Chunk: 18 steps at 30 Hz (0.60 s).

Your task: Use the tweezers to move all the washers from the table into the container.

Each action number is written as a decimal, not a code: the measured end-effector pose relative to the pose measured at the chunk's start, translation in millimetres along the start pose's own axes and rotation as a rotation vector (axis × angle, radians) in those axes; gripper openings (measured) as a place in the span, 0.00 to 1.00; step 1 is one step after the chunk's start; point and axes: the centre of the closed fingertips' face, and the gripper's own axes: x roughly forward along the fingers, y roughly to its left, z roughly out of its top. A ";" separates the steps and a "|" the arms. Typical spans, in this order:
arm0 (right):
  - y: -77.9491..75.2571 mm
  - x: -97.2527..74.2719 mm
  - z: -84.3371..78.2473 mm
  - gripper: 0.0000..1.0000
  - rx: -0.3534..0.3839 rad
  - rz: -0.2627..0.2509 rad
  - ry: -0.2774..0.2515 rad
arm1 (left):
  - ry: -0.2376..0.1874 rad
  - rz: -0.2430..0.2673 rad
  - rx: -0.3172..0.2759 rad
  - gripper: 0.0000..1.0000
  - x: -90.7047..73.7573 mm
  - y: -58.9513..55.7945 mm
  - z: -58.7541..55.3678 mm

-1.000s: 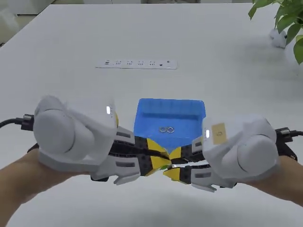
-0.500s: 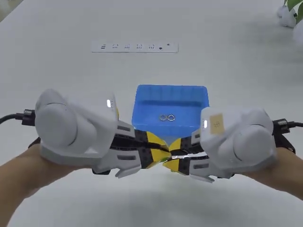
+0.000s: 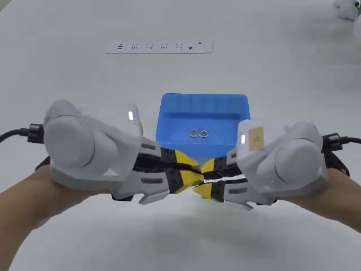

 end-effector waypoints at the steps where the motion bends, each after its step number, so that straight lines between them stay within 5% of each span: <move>1: -0.3 0.0 0.1 0.12 0.001 -0.001 0.000 | -0.001 0.002 -0.001 0.07 0.0 0.3 0.1; 18: 0.7 -1.7 0.5 0.12 0.024 -0.007 -0.012 | -0.007 -0.005 -0.019 0.07 1.0 -0.8 1.8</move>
